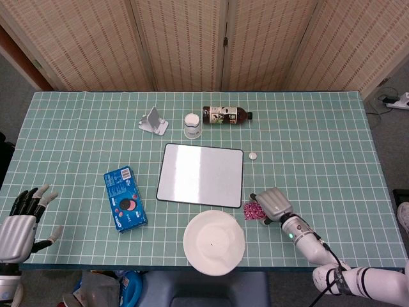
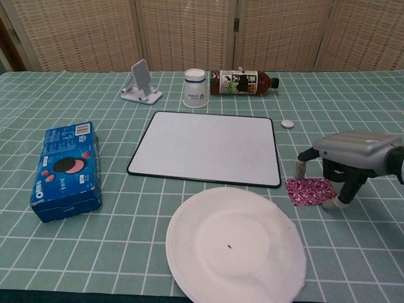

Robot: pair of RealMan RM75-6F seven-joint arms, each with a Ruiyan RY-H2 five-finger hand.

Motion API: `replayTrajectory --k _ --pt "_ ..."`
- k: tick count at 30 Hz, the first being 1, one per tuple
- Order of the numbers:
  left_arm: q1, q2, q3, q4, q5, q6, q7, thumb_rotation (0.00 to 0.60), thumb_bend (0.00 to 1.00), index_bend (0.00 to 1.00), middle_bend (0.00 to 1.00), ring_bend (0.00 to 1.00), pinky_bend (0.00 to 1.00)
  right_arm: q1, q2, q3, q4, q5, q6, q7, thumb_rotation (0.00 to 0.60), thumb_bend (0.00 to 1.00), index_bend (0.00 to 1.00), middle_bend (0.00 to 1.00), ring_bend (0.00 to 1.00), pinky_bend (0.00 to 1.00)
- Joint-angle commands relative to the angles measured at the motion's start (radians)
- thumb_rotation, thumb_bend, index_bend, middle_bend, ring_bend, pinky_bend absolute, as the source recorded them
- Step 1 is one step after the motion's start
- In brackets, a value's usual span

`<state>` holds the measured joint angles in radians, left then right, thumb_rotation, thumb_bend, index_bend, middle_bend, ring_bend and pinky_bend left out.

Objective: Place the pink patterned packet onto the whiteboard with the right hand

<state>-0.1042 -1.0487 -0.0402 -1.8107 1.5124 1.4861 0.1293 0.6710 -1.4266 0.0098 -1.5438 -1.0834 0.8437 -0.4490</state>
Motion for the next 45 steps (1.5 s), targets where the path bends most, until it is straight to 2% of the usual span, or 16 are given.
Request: replayTrajectory --k 1,6,12,19,22,35,45 --pt "0.000 0.000 0.000 0.000 0.000 0.001 0.000 0.600 0.29 0.16 0.07 0.05 0.00 -0.001 0.006 0.000 -0.008 -0.007 0.005 0.004 0.600 0.22 0.36 0.94 1.00 0.99" --pt "0.003 0.003 -0.001 0.001 -0.002 0.004 -0.002 0.600 0.29 0.16 0.07 0.05 0.00 -0.002 0.047 0.020 -0.054 -0.035 0.029 0.035 0.600 0.22 0.36 0.94 1.00 0.99" --pt "0.006 0.014 0.001 -0.005 0.002 0.008 -0.003 0.600 0.29 0.16 0.07 0.05 0.00 0.044 0.097 0.082 -0.098 -0.020 -0.001 0.065 0.600 0.22 0.36 0.94 1.00 0.99" --pt "0.009 0.020 0.002 -0.011 0.006 0.014 0.002 0.600 0.29 0.16 0.07 0.05 0.00 0.128 0.095 0.142 -0.099 0.036 -0.069 0.061 0.600 0.22 0.36 0.94 1.00 0.99" --pt "0.011 0.022 0.002 -0.013 0.007 0.017 0.003 0.600 0.29 0.16 0.07 0.05 0.00 0.164 0.084 0.153 -0.081 0.067 -0.088 0.038 0.600 0.22 0.36 0.94 1.00 0.99" --pt "0.013 0.036 0.003 -0.014 0.001 0.013 0.006 0.600 0.29 0.16 0.07 0.04 0.00 0.278 0.017 0.155 0.001 0.211 -0.134 -0.019 0.600 0.22 0.36 0.94 1.00 0.99" --pt "0.013 0.040 0.001 -0.017 0.002 0.014 0.007 0.600 0.29 0.16 0.07 0.04 0.00 0.313 0.008 0.136 0.026 0.270 -0.122 -0.026 0.600 0.22 0.19 0.93 1.00 0.99"
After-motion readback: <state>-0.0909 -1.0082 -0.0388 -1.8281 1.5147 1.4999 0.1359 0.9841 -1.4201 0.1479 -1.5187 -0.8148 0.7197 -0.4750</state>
